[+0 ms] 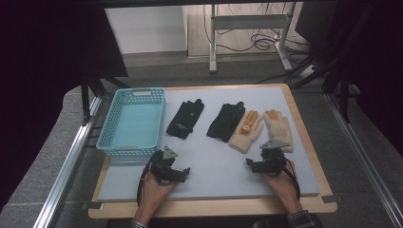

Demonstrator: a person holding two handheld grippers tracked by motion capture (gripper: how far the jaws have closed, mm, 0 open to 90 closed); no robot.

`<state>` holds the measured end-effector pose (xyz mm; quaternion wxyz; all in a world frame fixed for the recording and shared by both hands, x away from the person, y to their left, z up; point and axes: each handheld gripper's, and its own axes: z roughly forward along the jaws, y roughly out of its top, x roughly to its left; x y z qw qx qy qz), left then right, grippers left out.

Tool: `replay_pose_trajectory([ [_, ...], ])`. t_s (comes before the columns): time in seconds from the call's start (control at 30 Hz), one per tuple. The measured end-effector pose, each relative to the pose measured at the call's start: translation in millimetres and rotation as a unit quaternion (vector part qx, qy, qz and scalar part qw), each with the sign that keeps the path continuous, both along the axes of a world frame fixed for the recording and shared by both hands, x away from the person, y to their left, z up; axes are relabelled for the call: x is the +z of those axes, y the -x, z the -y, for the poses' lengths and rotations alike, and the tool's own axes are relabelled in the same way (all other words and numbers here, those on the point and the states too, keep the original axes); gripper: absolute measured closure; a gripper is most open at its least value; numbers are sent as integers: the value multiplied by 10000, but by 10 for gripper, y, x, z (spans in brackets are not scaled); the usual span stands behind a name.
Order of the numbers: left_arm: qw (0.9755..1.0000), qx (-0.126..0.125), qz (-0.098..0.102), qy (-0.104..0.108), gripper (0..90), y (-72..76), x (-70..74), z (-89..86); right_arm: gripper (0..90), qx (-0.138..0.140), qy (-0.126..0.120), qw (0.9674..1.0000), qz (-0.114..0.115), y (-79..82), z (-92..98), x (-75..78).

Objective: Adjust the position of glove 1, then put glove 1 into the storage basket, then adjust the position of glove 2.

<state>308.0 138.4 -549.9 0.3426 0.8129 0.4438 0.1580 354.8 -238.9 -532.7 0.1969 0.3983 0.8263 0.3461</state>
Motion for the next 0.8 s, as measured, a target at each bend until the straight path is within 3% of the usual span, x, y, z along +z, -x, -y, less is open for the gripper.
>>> replay_pose_trajectory([
  [0.8,10000,2,5,1,33,1,0,0,131,53,12,10000,-42,-1,-3,2],
])
